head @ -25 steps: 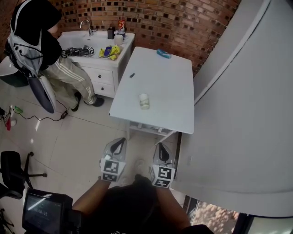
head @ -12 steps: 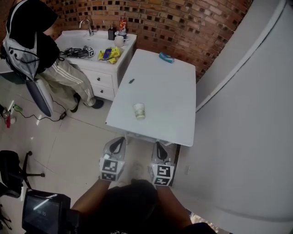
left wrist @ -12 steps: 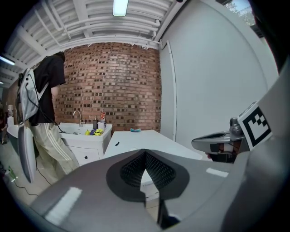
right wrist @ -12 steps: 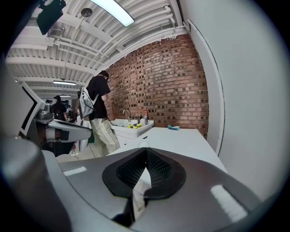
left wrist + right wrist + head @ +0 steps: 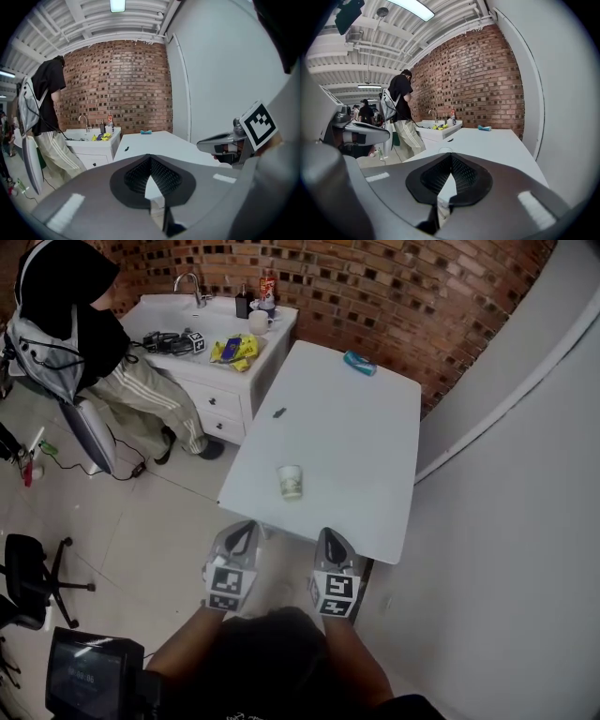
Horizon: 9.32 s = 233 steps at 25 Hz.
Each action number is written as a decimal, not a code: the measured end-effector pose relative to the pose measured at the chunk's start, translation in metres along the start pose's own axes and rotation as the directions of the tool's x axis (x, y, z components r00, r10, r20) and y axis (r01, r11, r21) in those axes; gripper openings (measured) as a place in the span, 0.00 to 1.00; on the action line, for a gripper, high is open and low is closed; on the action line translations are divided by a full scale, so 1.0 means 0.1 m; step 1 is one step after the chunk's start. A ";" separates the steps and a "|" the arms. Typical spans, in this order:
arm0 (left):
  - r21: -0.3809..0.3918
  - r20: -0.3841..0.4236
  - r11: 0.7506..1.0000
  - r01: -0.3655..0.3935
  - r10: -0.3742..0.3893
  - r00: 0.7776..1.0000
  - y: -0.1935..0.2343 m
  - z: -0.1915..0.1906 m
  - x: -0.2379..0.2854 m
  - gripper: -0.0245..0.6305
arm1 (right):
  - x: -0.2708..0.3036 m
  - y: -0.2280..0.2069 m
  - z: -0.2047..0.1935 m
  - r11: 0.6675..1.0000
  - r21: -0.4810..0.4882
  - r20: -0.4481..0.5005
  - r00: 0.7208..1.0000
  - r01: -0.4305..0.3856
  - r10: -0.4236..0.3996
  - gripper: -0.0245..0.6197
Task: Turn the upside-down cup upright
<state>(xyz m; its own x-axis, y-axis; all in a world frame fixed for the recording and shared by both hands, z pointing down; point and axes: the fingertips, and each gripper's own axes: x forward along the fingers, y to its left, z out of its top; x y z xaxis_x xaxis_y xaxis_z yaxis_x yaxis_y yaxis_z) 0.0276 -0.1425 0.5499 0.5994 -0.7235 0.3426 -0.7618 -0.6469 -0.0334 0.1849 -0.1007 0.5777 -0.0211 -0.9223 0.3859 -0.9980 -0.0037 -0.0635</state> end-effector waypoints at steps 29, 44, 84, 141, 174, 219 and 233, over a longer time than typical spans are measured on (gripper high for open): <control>-0.103 -0.046 0.993 0.055 -0.060 0.997 0.46 0.04 0.68 0.03 | 1.11 0.14 -0.02 0.993 -0.047 -0.262 0.960 -0.111 0.095 0.06; -0.107 -0.041 0.992 0.069 -0.074 0.996 0.90 0.08 0.80 0.03 | 1.69 0.40 -0.07 0.988 -0.005 -0.474 0.871 -0.151 0.131 0.32; -0.189 -0.031 0.979 0.081 -0.088 0.996 1.18 -0.20 0.66 0.03 | 2.51 0.27 -0.40 0.989 0.048 -0.806 0.580 -0.138 0.120 0.52; -0.094 -0.043 0.983 0.155 -0.159 0.986 0.51 -0.13 0.60 0.03 | 1.57 0.08 -0.24 0.990 -0.095 -0.141 0.983 0.105 -0.117 0.53; -0.021 -0.005 0.999 0.027 -0.027 1.000 0.08 0.11 0.23 0.03 | 0.60 -0.29 0.21 0.992 -0.075 -0.032 0.994 0.102 -0.104 0.06; -0.019 0.109 0.983 0.182 -0.179 0.978 -0.03 -0.40 -1.38 0.03 | -1.39 0.94 -0.37 0.960 -0.021 0.073 0.958 0.281 -0.279 0.05; 0.000 0.108 0.982 0.189 -0.187 0.976 -0.04 -0.46 -1.46 0.03 | -1.54 1.09 -0.38 0.959 -0.011 0.104 0.954 0.285 -0.282 0.05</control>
<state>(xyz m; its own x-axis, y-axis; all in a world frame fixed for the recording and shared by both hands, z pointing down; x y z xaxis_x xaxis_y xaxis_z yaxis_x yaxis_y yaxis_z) -0.0679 -0.0230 0.5434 0.7544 -0.6110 0.2397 -0.6352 -0.7717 0.0319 0.0769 0.0555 0.5466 0.2675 -0.9187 0.2904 -0.9633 -0.2620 0.0586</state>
